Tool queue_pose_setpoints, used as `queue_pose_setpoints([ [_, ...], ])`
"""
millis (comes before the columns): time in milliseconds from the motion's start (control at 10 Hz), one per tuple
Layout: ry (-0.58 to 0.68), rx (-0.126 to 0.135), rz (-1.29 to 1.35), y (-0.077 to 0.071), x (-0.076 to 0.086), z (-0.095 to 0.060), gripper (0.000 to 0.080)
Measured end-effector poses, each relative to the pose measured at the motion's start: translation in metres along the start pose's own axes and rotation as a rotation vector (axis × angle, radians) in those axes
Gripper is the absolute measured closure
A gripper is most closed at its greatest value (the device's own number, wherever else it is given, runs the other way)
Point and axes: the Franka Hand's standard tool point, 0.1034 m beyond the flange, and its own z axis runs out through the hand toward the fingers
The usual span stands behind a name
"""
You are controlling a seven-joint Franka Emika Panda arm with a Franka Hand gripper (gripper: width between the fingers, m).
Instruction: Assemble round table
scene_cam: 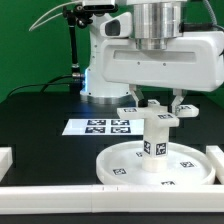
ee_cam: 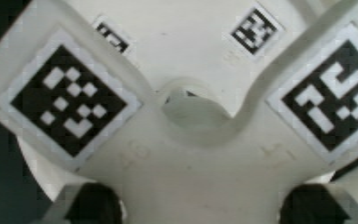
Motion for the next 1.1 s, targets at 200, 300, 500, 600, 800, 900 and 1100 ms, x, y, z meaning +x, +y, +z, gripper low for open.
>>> queue_pose_setpoints([
  [200, 0.0, 0.008, 0.188, -0.0013, 0.0002, -0.0004, 0.0357],
  [300, -0.007, 0.014, 0.278, -0.0009, 0.0007, -0.0004, 0.0357],
  [500, -0.027, 0.025, 0.484, 0.0, 0.0014, -0.0002, 0.0357],
  [600, -0.03, 0.032, 0.531, 0.0009, 0.002, 0.0004, 0.0357],
  [800, -0.043, 0.05, 0.728, 0.001, 0.0027, 0.0004, 0.0357],
  [900, -0.048, 0.051, 0.785, 0.0012, 0.0031, 0.0003, 0.0357],
  [1100, -0.053, 0.052, 0.858, 0.0008, 0.003, 0.0004, 0.03],
])
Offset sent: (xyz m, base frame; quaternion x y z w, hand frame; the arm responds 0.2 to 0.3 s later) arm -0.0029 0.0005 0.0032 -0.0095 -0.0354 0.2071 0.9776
